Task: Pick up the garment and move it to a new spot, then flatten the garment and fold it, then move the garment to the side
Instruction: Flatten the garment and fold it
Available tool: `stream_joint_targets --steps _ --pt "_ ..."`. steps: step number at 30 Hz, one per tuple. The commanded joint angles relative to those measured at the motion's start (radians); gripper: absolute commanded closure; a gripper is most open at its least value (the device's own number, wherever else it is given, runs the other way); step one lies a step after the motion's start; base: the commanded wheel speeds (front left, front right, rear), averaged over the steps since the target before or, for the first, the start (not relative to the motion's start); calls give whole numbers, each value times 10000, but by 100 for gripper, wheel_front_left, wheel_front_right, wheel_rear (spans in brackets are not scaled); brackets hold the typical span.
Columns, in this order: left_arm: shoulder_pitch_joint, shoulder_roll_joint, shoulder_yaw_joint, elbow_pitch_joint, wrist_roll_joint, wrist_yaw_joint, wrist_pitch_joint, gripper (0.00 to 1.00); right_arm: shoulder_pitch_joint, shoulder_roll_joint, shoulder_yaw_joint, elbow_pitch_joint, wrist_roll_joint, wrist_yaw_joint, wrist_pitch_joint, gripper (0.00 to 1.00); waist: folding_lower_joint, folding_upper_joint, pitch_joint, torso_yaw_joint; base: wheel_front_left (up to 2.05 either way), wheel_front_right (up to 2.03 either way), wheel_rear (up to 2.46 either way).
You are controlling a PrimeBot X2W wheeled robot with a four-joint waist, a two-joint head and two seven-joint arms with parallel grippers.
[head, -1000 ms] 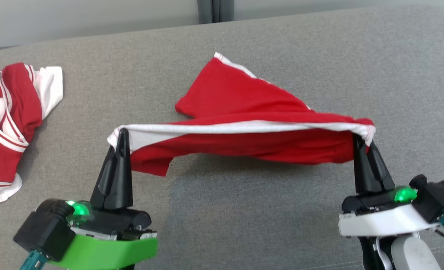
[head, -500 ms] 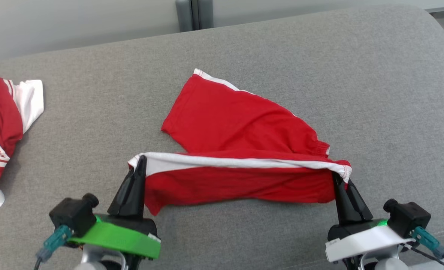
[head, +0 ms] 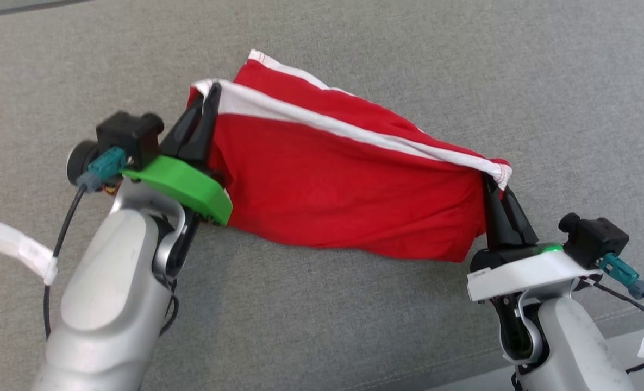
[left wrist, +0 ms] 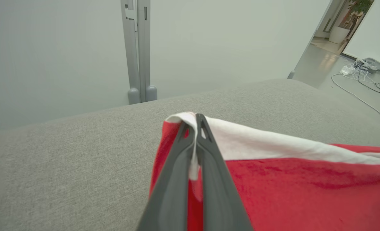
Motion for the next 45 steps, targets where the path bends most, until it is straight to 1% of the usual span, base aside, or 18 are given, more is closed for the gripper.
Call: stream_joint_targets --steps 1,5,11,19,20,21,22,23,24,25,31,34,37,41,45 --pt "-607 72 -116 442 110 -45 -117 100 -296 -13 -38 96 94 -3 -29 100 1 0 894 -354 0 0 0" --pt "-1942 46 -390 1831 124 -57 -285 100 -816 -15 82 328 344 -3 -29 100 1 0 1317 -546 0 0 0" --pt "-3303 50 -989 3766 137 -61 -474 100 -1291 -19 266 708 721 -3 -29 100 1 0 1582 -823 0 0 0" --pt "-4253 -94 -1766 5314 -235 -61 -911 100 -1513 -16 295 978 972 -3 -29 100 1 0 1590 -984 0 0 0" --pt "-4312 -101 -1832 5441 -287 -61 -966 100 -1518 -19 284 965 997 -3 -29 98 1 0 1569 -988 0 0 0" --pt "-4399 -97 -1889 5568 -321 -60 -1088 100 -1507 -18 282 968 1013 -3 -29 64 1 0 1538 -990 0 0 0" --pt "-4460 -85 -1940 5663 -302 -60 -1198 94 -1484 -16 280 965 1019 -3 -29 47 1 0 1498 -987 0 0 0" --pt "-4515 -85 -2026 5773 -224 -60 -1328 46 -1441 -19 270 929 999 -3 -29 0 1 0 1454 -980 0 0 0" --pt "-4518 -121 -2073 5853 -253 -60 -1415 2 -1383 -18 260 920 1001 -3 -29 0 1 0 1409 -967 0 0 0" --pt "-4507 -188 -2086 5945 -347 -60 -1500 0 -1285 -18 284 946 1058 -3 -29 0 1 0 1343 -945 0 0 0" --pt "-4302 -420 -2448 6105 -565 -61 -1792 0 -902 -18 66 799 920 -3 -30 0 1 0 920 -779 0 0 0" --pt "-4053 -472 -2605 6012 -749 -61 -1851 0 -636 -22 -217 739 572 -3 -30 0 1 0 662 -671 0 0 0" --pt "-3761 -385 -2838 5869 -971 -61 -1866 0 -309 -19 -562 677 6 -3 -30 0 1 0 315 -542 0 0 0" --pt "-3282 -182 -3182 5827 -1203 -61 -1511 0 137 -21 -1102 493 -611 -3 -30 0 1 0 -132 -381 0 0 0" --pt "-2930 -32 -3321 6026 -1365 -54 -840 0 474 -16 -1390 155 -1258 -3 -30 0 1 0 -349 -295 0 0 0"
